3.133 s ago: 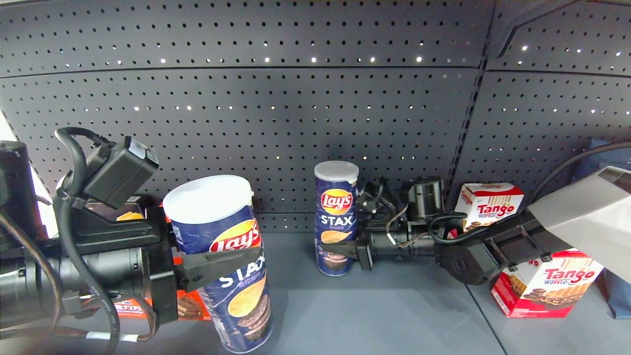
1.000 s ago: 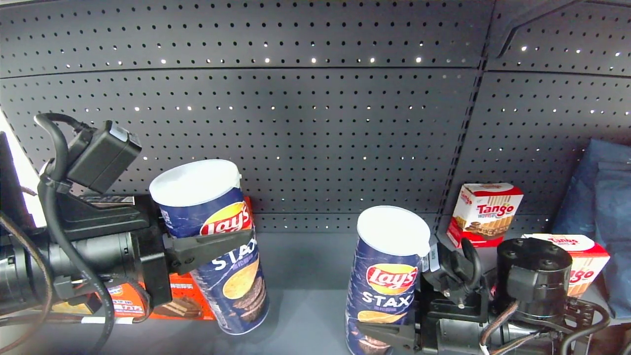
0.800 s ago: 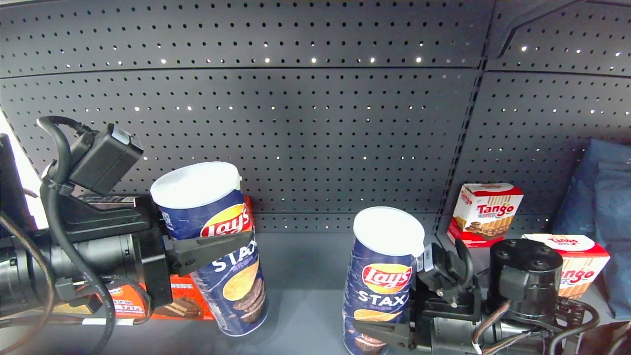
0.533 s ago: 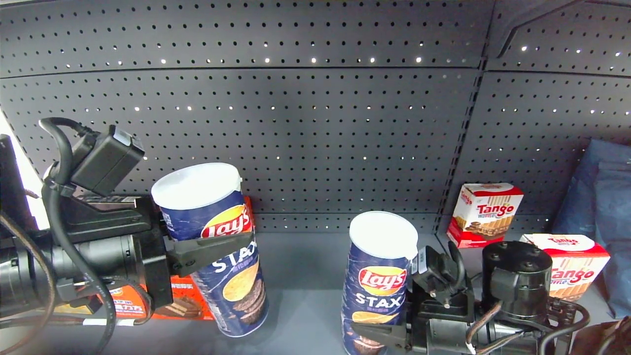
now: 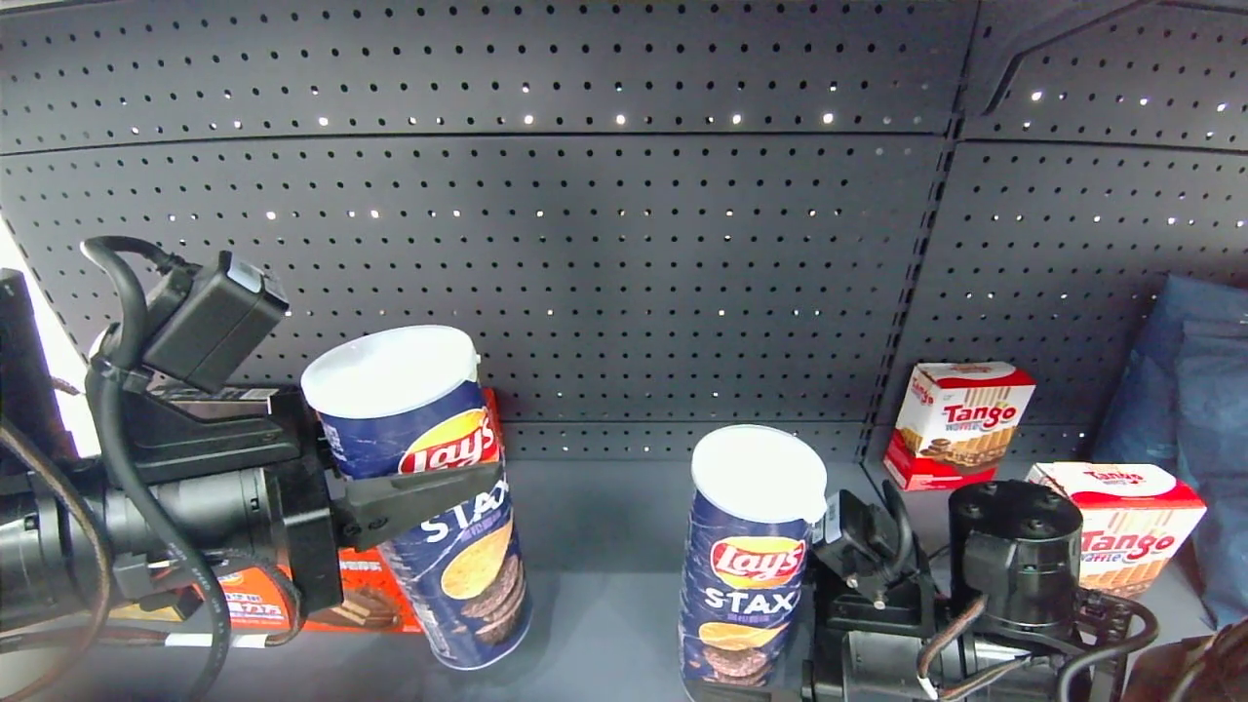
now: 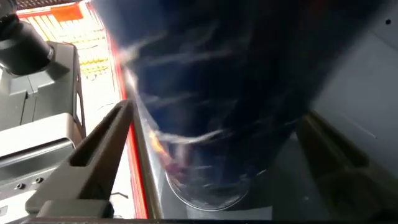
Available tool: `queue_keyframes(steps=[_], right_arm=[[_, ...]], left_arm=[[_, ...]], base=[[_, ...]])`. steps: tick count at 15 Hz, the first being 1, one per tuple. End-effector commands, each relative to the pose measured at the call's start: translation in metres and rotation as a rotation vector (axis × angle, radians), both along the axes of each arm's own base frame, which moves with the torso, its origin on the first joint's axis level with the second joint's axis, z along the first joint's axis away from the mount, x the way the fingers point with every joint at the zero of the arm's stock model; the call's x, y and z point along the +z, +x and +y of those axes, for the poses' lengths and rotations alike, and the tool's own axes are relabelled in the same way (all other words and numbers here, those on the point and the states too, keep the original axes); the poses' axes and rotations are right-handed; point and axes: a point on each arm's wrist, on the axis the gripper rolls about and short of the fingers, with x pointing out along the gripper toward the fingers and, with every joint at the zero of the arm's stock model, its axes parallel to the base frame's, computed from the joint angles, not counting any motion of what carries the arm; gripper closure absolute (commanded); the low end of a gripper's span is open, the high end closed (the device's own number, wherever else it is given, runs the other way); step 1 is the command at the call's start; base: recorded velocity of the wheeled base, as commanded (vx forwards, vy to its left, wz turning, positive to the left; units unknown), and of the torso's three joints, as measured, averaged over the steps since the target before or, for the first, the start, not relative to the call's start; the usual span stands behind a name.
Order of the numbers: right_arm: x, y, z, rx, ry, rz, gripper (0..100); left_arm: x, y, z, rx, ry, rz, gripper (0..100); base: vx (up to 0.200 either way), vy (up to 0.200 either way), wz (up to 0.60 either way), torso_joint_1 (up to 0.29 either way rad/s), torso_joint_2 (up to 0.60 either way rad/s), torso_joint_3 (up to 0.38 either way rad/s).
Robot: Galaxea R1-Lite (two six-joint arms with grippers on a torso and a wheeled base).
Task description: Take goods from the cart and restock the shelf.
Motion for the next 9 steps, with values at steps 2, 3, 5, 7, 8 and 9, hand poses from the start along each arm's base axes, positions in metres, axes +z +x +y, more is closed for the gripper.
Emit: queue_keyframes(steps=[2,3,5,7,8,9], right_arm=[[0.002,0.006,-0.003,-0.020,0.005,-0.015,0],[0.004,0.007,-0.004,-0.028,0.013,-0.023,0],[0.014,0.008,-0.009,-0.035,0.050,-0.063,0],[0.026,0.004,-0.012,-0.037,0.077,-0.095,0],[0.033,0.001,-0.014,-0.038,0.091,-0.114,0],[0.037,0.000,-0.015,-0.040,0.102,-0.126,0]], left_arm=[[0.000,0.000,0.000,0.000,0.000,-0.001,100],[0.000,0.000,0.000,0.000,-0.001,-0.002,100],[-0.002,-0.001,0.000,0.000,0.002,0.006,100],[-0.002,-0.001,0.000,-0.002,0.002,0.006,100],[-0.002,-0.001,0.000,-0.002,0.002,0.005,100],[-0.001,0.000,0.000,-0.002,0.001,0.004,100]], base=[[0.000,0.000,0.00,0.000,0.00,0.000],[0.000,0.000,0.00,0.000,0.00,0.000],[0.000,0.000,0.00,0.000,0.00,0.000],[0.000,0.000,0.00,0.000,0.00,0.000],[0.000,0.000,0.00,0.000,0.00,0.000],[0.000,0.000,0.00,0.000,0.00,0.000]])
